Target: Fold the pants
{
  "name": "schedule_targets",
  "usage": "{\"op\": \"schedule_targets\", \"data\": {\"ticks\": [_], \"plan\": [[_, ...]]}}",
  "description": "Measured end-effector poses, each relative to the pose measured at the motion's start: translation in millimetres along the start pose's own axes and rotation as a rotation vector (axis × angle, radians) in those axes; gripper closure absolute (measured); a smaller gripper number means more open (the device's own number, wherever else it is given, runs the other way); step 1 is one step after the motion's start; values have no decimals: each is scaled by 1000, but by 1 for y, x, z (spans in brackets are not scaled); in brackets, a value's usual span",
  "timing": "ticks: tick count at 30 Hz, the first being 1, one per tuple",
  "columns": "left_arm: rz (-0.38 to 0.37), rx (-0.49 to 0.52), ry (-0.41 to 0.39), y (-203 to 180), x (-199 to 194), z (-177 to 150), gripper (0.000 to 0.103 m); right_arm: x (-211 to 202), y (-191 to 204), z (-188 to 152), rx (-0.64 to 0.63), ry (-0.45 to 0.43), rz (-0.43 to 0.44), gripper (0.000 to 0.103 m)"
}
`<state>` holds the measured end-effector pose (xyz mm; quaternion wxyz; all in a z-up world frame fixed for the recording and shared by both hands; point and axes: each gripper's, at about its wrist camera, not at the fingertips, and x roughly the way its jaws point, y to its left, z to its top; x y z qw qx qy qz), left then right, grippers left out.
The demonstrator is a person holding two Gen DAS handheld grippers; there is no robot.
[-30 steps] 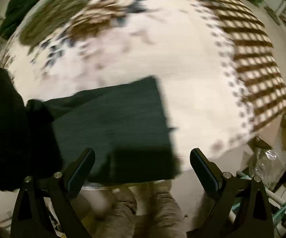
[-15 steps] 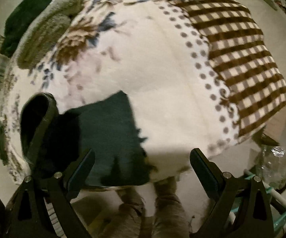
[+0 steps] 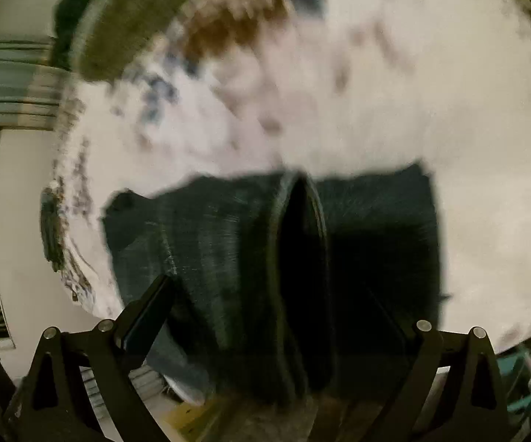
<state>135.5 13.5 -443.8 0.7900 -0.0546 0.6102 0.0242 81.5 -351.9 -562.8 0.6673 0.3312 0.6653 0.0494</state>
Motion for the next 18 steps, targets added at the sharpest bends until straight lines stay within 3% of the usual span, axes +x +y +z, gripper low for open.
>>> {"op": "schedule_targets", "data": {"ticks": [1,3,6,9,14,18], "plan": [[19,-18,8,10,6,2,33,2,1,0,5,-6,16,7],[32,-38,10,19,12,3,33,3,13,-5,-37,-29,39,70],[21,-74,16,28,16,6,33,-15,39,-20,-152,-107,-35,81],[-10,-70,4,25,15,11,33,-48,37,-30,-116,-169,-13,88],[-84,-58,10,3,24,17,33,-103,-8,-35,7,-264,-34,92],[-129,-23,54,-27,52,20,32,-107,-54,-35,104,-249,-74,93]]}}
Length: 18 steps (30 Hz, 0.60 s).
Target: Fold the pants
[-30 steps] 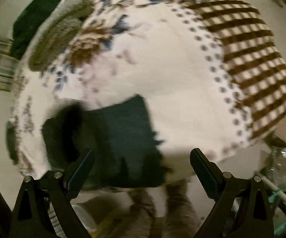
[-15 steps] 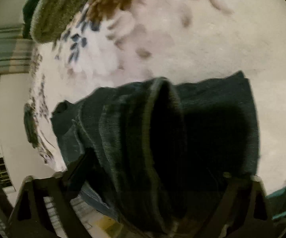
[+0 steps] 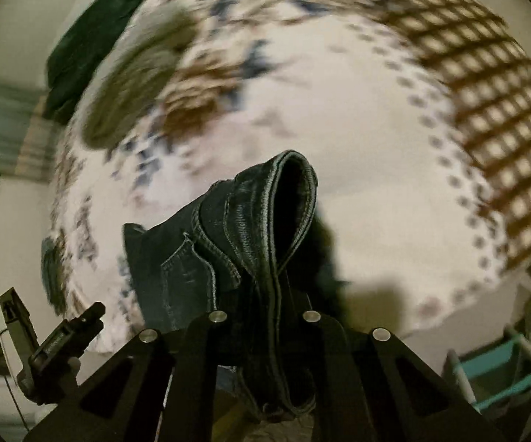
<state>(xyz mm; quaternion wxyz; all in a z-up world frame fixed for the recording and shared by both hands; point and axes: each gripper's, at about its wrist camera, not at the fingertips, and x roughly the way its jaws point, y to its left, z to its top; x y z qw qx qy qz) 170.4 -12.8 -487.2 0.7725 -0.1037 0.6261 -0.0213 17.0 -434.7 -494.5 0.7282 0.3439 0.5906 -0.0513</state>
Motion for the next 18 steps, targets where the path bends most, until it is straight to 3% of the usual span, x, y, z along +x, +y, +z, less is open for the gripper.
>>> {"op": "schedule_targets", "data": {"ticks": [5,7,10,13,15,18], "plan": [[-1,47,43,-19,35,6,32,22,-36,4,4,26,-64,93],[3,60,67,-22,49,9,32,33,-43,4,-25,18,-129,88],[1,60,106,-19,67,12,27,41,-50,6,-23,27,-132,82],[-15,39,121,-13,71,15,23,35,-58,10,10,62,-70,62],[-34,21,129,-10,69,16,23,20,-72,9,87,68,19,38],[-74,-5,128,-8,61,15,23,9,-83,3,131,75,102,29]]}}
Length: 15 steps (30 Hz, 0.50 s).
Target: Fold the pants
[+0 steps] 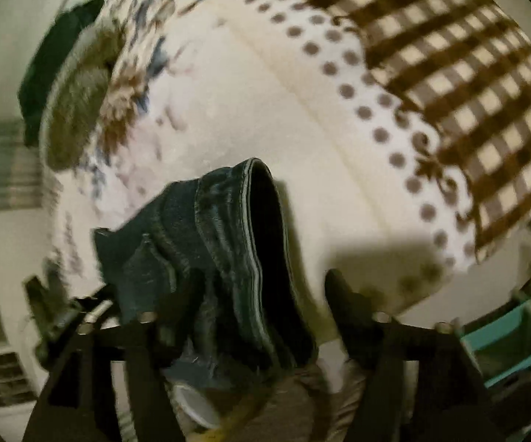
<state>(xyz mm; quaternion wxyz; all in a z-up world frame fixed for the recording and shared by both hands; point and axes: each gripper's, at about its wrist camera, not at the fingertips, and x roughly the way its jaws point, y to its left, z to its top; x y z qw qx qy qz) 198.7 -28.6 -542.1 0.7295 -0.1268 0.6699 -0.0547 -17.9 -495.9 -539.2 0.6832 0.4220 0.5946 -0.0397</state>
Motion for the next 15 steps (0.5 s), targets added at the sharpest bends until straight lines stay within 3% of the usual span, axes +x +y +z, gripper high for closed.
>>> {"op": "schedule_targets", "data": {"ticks": [5,9,15], "plan": [[-36,13,42,-5,12,-10,23,39,-26,-19,110,126,47,25],[-54,-2,53,-4,14,-14,23,63,-41,-27,216,123,171,23],[-115,-39,6,-12,-4,27,23,66,-17,-25,94,121,109,32]]}}
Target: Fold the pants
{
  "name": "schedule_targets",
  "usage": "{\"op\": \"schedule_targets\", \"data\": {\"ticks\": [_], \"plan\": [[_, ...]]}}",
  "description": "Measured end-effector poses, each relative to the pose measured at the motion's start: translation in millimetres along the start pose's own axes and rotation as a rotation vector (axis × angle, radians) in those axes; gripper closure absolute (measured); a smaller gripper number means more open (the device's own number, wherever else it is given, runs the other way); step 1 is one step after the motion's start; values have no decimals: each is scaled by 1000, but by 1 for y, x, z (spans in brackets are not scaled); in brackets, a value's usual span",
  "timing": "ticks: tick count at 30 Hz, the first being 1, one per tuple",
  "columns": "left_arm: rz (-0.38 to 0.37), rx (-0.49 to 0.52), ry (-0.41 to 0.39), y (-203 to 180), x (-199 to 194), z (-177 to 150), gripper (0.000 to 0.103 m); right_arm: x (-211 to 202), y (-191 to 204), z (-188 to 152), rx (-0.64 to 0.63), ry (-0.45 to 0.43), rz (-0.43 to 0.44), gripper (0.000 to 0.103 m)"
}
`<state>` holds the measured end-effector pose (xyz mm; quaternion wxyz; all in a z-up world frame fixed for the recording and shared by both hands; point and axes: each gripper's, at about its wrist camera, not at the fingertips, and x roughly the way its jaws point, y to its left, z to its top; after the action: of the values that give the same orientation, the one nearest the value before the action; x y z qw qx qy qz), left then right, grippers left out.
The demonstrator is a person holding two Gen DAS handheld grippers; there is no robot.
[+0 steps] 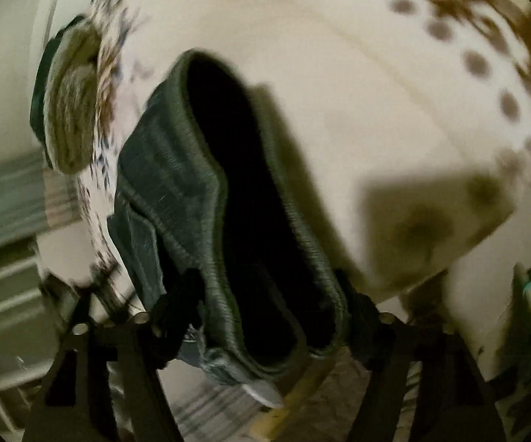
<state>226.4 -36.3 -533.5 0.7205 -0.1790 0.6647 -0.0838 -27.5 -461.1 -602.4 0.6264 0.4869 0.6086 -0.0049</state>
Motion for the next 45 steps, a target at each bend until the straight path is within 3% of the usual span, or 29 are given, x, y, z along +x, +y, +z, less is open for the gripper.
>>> {"op": "schedule_targets", "data": {"ticks": [4,6,8,9,11,19,22,24,25,28,29,30,31,35,37,40,42,44,45], "plan": [[-29,-31,77,-1,31,48,24,-3,13,3,-55,-8,-40,41],[-50,-15,89,0,40,55,40,-6,15,3,-68,-10,-52,46],[-59,13,69,1,41,57,74,-7,20,4,-74,-21,-56,50],[-68,18,64,4,39,57,82,-8,23,5,-81,-31,-65,52],[-106,-22,36,16,33,55,88,-12,25,4,-95,-48,-75,57],[-309,-329,18,68,31,55,89,-18,40,10,-133,-73,-106,63],[-284,-288,-15,68,12,57,73,-17,38,10,-131,-39,-96,56],[-293,-238,-38,63,0,57,45,-18,30,9,-85,-30,-61,36],[-287,-221,-30,59,0,57,39,-19,26,7,-77,-30,-46,32],[-240,-127,33,44,15,54,37,-4,19,2,-56,24,-27,27],[-212,-96,34,39,20,53,41,2,16,0,-41,41,-28,27],[-186,-62,26,34,22,50,76,7,14,-1,-27,41,-18,27],[-160,-23,17,30,26,47,86,9,14,0,-20,34,-13,27],[-143,-36,-58,39,18,44,93,8,21,3,-38,-23,-17,36],[-191,-92,-40,48,23,46,92,9,22,4,-56,-16,-22,37],[-225,-109,-30,57,11,44,75,9,9,8,-25,4,32,32],[-188,-63,-62,53,-6,35,37,9,7,10,-30,10,45,30],[-148,9,-92,48,-24,19,21,9,12,8,-59,8,22,29],[-150,14,-83,48,-25,13,21,8,13,6,-64,4,12,28]]}}
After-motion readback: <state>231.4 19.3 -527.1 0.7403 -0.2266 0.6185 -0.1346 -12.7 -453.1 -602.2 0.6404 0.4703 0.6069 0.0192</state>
